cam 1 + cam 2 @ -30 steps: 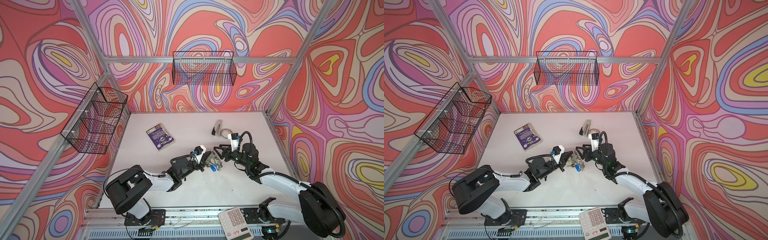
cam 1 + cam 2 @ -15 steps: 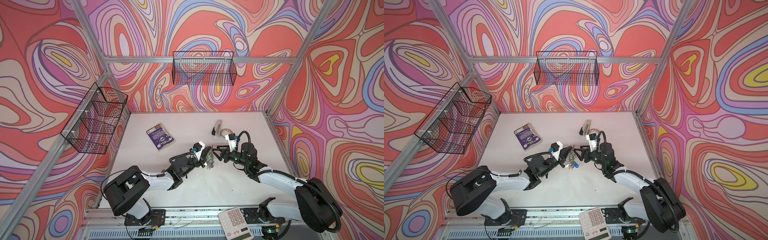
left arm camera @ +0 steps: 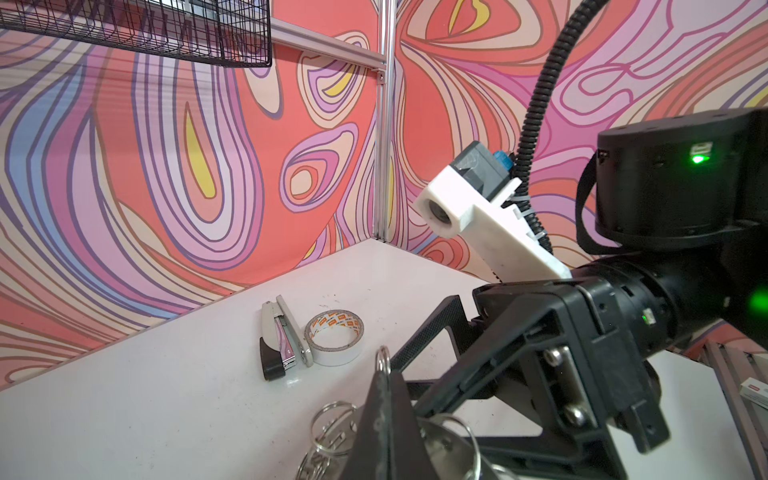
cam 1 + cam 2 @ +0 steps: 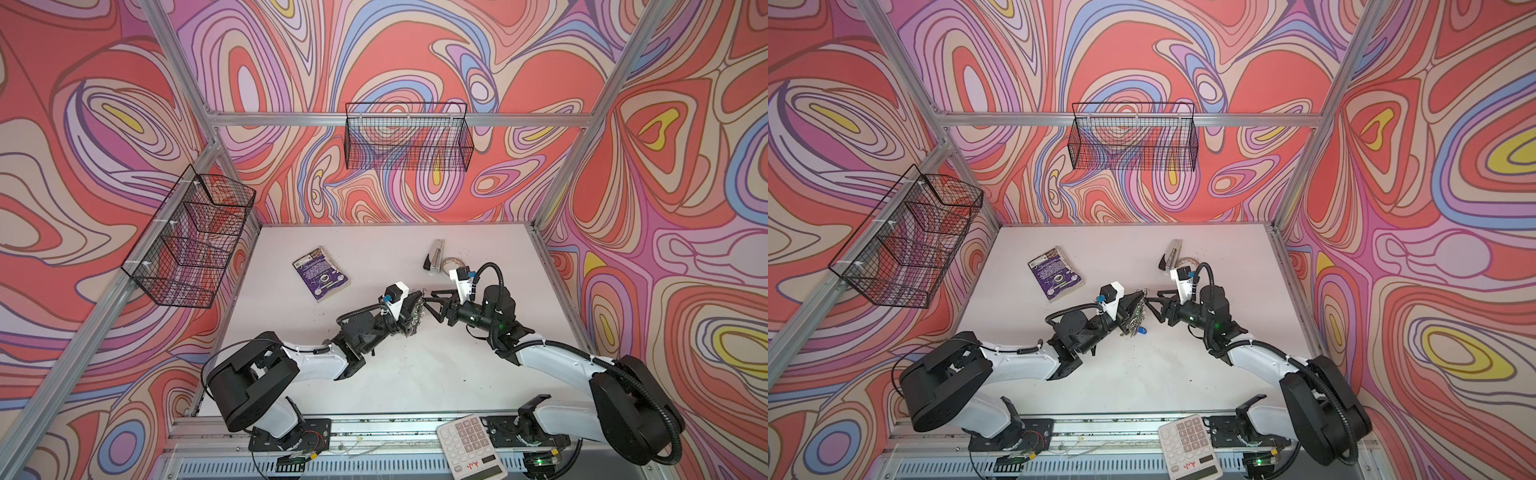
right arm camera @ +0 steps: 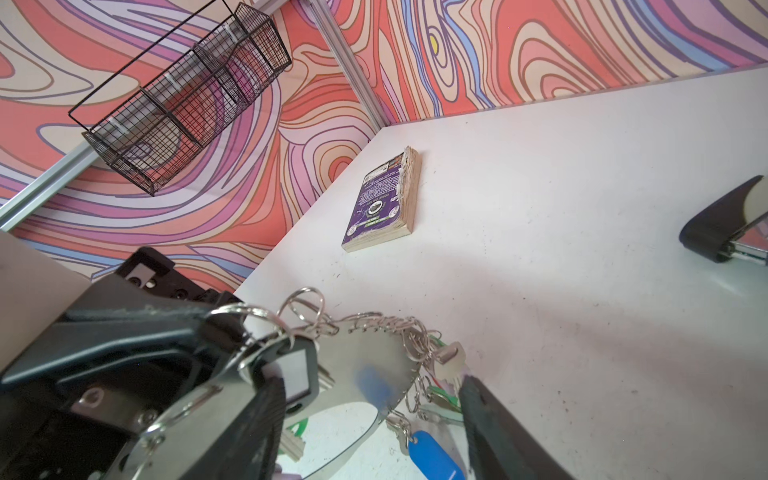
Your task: Put the keys on the keyring
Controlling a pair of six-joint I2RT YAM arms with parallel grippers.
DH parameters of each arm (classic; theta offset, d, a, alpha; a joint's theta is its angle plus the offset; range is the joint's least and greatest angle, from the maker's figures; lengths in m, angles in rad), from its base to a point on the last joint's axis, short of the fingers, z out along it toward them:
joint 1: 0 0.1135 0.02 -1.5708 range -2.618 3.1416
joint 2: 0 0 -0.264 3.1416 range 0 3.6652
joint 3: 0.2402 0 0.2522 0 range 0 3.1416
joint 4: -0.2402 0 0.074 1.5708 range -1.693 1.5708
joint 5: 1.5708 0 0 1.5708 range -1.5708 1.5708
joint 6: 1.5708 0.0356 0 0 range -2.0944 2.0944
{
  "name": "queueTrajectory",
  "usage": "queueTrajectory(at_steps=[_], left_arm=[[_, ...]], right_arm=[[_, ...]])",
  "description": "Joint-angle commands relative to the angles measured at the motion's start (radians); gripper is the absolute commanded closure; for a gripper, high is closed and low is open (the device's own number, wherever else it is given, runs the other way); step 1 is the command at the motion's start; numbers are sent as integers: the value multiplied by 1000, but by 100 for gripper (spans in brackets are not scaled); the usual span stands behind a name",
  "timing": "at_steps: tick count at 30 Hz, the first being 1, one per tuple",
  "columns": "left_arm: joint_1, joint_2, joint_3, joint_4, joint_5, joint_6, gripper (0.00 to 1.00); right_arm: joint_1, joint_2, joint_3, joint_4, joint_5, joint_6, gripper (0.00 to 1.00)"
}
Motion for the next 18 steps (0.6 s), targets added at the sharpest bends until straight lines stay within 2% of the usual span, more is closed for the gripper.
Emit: queueTrajectory(at_steps=[1, 9, 18], left_arm=[[-5, -7, 40, 85, 55, -23, 100], [-8, 18, 57, 84, 133, -57, 100], [-9, 21, 44, 85, 103, -52, 100]], right_arm=[[30, -18, -7, 65, -52, -12, 28], [42, -17, -4, 60, -49, -23, 28], [51, -24, 0, 49, -47, -31, 28]])
